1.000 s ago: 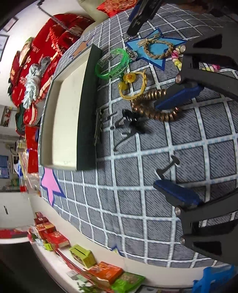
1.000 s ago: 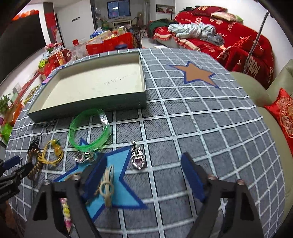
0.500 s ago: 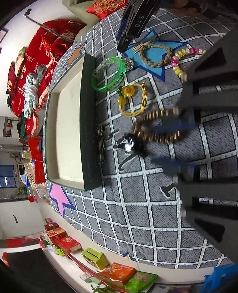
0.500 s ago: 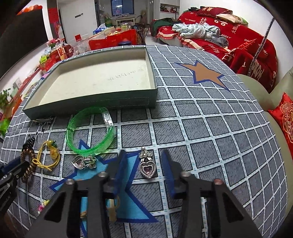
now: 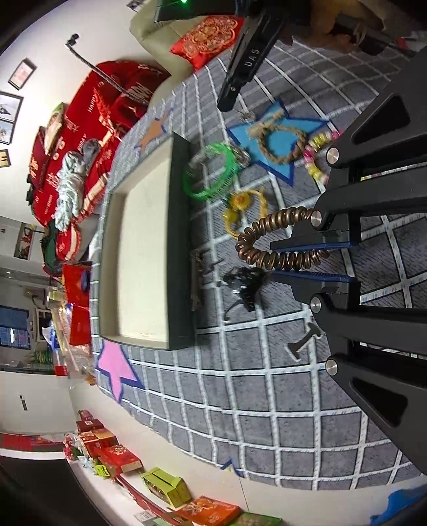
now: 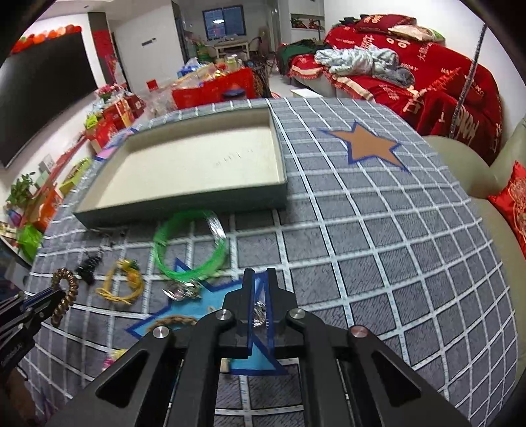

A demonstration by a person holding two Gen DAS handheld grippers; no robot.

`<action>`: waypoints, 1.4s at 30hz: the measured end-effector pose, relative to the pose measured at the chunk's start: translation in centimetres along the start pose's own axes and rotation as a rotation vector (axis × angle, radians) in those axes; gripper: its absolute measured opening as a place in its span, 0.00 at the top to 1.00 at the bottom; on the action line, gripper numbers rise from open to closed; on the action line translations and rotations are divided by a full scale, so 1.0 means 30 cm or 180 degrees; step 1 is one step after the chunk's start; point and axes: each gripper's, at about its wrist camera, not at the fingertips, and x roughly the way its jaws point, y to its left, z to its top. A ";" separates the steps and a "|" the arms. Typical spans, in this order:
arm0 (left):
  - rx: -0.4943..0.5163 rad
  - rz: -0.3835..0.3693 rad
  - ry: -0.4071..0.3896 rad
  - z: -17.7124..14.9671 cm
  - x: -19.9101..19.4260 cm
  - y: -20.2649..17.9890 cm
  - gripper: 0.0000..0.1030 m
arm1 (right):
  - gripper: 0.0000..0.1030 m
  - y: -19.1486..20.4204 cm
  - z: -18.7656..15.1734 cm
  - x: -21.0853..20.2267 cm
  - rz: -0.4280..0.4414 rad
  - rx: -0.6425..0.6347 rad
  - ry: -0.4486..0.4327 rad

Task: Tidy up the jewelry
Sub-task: 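Grasp the brown bead bracelet with the left tool while the right tool grasps the silver heart pendant, then carry both items over the box and open both tools to drop them inside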

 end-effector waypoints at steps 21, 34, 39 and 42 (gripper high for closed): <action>0.0061 -0.0068 -0.0138 0.050 -0.036 0.007 0.72 | 0.65 -0.008 -0.031 0.123 -0.0218 -0.0052 0.0259; 0.0079 -0.0103 -0.0175 0.089 -0.041 0.014 0.72 | 0.92 -0.033 0.010 0.020 -0.0004 0.0187 0.0080; 0.0067 -0.0106 -0.0222 0.158 -0.045 0.027 0.72 | 0.92 -0.027 0.098 -0.010 0.0217 0.0294 0.0010; 0.0058 -0.0087 -0.0255 0.222 -0.039 0.036 0.72 | 0.92 -0.006 0.171 -0.006 0.0328 0.0324 -0.0020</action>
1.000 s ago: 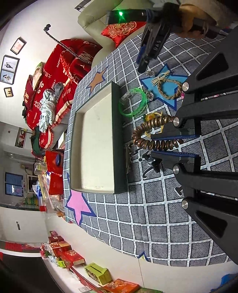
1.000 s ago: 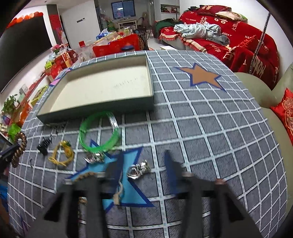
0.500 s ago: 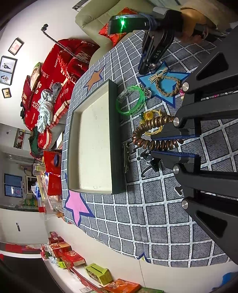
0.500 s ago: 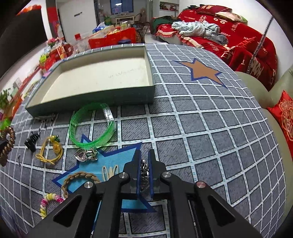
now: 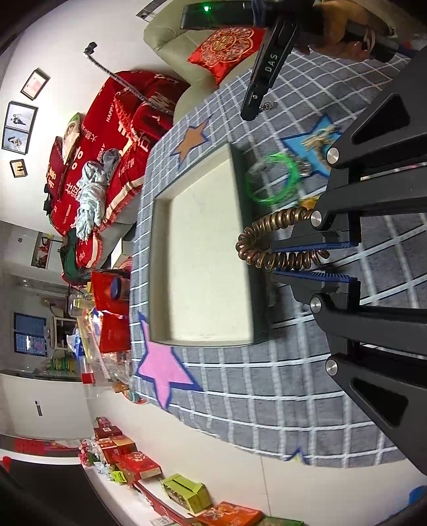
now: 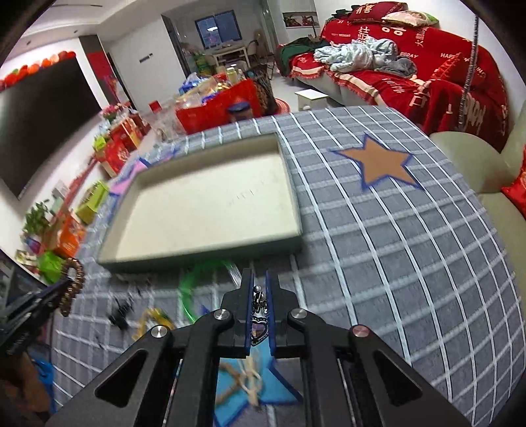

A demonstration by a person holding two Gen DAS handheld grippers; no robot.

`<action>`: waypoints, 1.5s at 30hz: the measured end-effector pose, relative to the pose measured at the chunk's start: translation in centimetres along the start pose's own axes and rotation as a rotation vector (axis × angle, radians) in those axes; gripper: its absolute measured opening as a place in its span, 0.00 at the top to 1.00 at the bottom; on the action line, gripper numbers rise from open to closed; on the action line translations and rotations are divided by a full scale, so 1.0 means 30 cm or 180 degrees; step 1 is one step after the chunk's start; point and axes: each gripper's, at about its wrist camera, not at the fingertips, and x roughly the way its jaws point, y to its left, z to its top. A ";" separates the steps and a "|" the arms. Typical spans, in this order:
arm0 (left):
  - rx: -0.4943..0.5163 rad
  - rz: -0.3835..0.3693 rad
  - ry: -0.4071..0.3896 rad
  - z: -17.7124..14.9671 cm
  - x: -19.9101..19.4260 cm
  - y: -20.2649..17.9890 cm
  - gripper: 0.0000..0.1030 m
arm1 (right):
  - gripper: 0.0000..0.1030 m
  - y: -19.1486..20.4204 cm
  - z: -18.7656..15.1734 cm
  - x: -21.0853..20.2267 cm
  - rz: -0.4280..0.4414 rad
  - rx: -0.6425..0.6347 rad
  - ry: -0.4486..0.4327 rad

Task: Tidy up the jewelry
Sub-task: 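Carry both items over the box and open both tools to drop them inside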

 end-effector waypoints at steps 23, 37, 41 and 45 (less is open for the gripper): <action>0.0180 0.0439 0.0337 0.330 0.531 0.054 0.72 | 0.92 0.078 0.336 0.510 0.0129 0.0037 0.0290; 0.0346 0.0731 0.0402 0.300 0.585 0.038 0.72 | 0.63 0.105 0.322 0.551 0.0098 -0.0111 0.0292; 0.0266 0.0685 0.0392 0.295 0.573 0.046 0.72 | 0.45 0.104 0.316 0.517 0.0181 -0.0035 0.0235; 0.0262 0.0713 0.0343 0.291 0.565 0.049 0.72 | 0.45 0.096 0.313 0.464 0.0224 0.0016 0.0135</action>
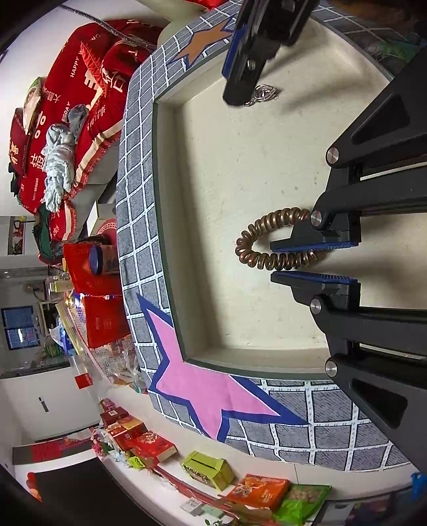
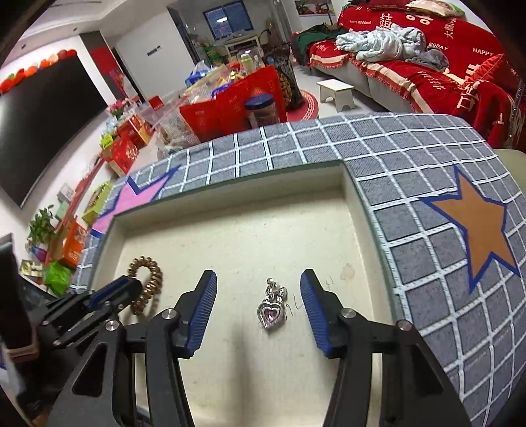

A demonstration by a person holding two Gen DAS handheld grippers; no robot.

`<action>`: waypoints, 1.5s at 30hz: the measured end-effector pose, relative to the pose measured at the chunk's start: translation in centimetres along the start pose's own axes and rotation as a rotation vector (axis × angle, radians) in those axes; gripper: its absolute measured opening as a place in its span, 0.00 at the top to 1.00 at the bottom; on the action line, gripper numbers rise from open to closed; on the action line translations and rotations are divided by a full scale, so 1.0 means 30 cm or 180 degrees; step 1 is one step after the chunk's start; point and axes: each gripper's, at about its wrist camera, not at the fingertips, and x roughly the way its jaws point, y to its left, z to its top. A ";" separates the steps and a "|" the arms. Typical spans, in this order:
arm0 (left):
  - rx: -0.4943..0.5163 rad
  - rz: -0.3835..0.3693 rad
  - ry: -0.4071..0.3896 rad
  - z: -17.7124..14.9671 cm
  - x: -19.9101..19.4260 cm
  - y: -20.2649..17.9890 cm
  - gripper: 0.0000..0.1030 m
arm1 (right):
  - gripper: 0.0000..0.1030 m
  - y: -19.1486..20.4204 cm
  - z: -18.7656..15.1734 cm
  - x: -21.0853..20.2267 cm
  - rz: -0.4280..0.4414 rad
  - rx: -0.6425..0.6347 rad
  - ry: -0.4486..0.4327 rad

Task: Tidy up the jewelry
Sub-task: 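Carry both items over the box and open both tools to drop them inside, then withdraw both tools from the box back toward the remaining jewelry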

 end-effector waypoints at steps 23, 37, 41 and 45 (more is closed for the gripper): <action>-0.0058 0.0057 -0.0300 -0.009 -0.121 -0.005 0.00 | 0.21 -0.052 -0.144 -0.284 0.0045 0.0101 -0.0330; -0.0101 -0.0138 -0.0274 -0.263 -0.326 0.072 0.00 | 0.21 -0.021 -0.333 -0.380 0.0003 0.0018 -0.0162; -0.0166 -0.0154 -0.0212 -0.353 -0.358 0.079 0.00 | 0.21 -0.039 -0.398 -0.394 -0.0051 0.0059 -0.0093; -0.0183 -0.0144 -0.0208 -0.412 -0.379 0.069 0.00 | 0.21 -0.047 -0.465 -0.408 -0.0081 0.0097 -0.0012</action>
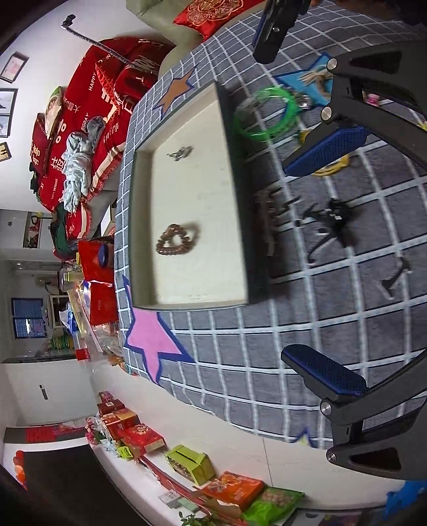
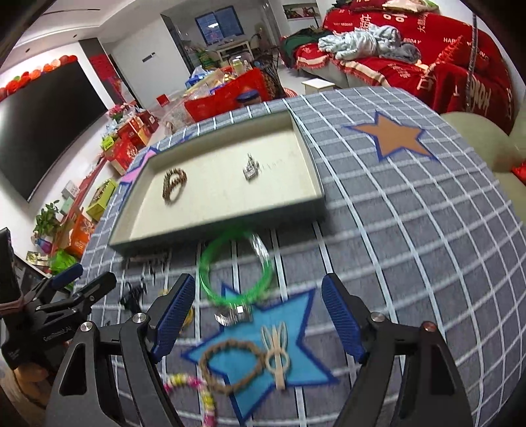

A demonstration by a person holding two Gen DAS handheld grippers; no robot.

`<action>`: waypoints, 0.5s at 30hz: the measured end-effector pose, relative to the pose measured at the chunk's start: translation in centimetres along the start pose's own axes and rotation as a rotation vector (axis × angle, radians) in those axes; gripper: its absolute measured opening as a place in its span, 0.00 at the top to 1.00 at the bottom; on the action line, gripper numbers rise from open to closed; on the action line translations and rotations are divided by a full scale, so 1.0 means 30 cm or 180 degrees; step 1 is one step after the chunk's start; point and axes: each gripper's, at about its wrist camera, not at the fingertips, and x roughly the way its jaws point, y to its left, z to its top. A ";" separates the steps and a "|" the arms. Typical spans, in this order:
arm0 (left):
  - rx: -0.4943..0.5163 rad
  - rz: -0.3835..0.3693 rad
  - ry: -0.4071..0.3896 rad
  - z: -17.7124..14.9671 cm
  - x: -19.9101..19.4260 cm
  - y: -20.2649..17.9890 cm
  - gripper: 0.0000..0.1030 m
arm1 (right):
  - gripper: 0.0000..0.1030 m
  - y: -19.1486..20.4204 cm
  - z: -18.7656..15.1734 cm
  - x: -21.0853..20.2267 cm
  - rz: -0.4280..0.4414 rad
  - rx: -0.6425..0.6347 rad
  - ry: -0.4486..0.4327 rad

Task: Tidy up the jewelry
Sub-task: 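Withdraw both tools from the box back toward the remaining jewelry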

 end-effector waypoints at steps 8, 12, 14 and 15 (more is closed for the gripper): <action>-0.0119 -0.0013 0.0102 -0.073 -0.013 0.006 0.00 | 0.21 -0.035 -0.101 -0.018 -0.0092 0.0085 0.0118; -0.0150 0.0023 0.0132 -0.098 -0.013 0.010 0.00 | 0.21 -0.041 -0.142 -0.029 -0.0198 0.0035 0.0157; -0.0159 0.0043 0.0157 -0.107 -0.007 0.007 0.00 | 0.21 -0.044 -0.161 -0.035 -0.0230 0.0006 0.0178; -0.0158 0.0045 0.0167 -0.113 -0.004 0.006 0.00 | 0.21 -0.045 -0.165 -0.036 -0.0244 -0.0007 0.0185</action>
